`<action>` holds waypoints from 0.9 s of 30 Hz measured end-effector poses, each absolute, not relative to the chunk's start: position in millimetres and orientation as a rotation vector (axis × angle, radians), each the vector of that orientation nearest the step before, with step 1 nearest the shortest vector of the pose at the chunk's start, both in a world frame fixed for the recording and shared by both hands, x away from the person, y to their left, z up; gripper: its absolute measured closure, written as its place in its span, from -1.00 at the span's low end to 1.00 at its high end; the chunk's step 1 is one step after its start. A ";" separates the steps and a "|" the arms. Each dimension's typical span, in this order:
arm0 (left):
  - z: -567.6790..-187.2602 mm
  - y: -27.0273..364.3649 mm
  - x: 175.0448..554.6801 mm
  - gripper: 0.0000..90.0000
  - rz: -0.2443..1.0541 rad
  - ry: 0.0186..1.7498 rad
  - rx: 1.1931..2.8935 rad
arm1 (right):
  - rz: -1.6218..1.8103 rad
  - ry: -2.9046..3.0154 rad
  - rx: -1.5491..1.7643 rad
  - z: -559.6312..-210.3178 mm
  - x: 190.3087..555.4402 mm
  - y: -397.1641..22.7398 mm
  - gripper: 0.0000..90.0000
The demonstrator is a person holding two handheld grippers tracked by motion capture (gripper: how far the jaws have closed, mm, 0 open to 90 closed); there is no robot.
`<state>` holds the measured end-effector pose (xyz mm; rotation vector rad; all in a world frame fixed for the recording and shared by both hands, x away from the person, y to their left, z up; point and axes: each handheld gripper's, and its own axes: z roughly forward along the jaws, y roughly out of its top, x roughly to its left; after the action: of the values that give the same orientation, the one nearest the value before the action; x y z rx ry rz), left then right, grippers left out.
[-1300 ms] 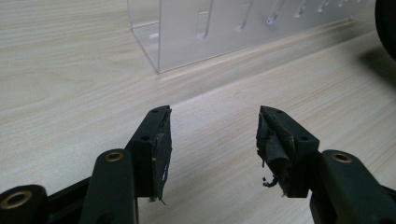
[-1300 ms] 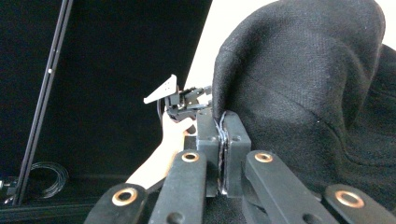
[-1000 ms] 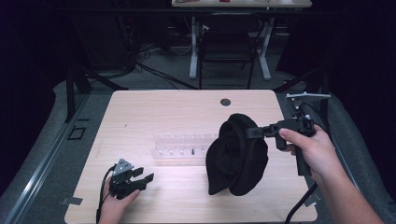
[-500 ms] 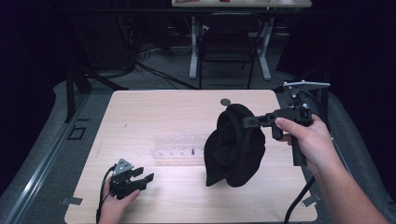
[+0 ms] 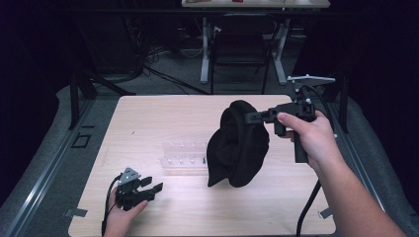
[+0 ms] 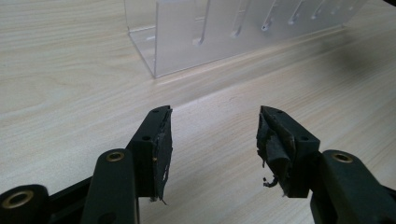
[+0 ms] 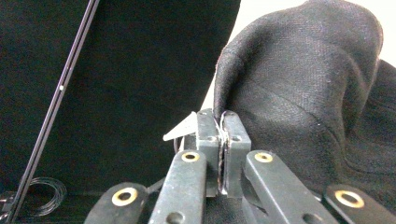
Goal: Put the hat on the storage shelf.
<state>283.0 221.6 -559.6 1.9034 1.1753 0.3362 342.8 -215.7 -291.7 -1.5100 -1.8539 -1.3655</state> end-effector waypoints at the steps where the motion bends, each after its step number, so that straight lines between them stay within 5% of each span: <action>1: -559.4 221.5 282.9 0.02 0.333 1.175 1.903 | -1.363 -1.855 -1.510 -292.2 344.6 -214.5 0.96; 27: -533.8 210.2 280.1 0.09 0.378 1.088 1.863 | -1.397 -1.841 -1.555 -291.7 378.4 -193.3 0.96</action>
<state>280.1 210.2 -533.8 1.8627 1.0884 0.3781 378.4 -193.3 -291.7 -1.5549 -1.8407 -1.3968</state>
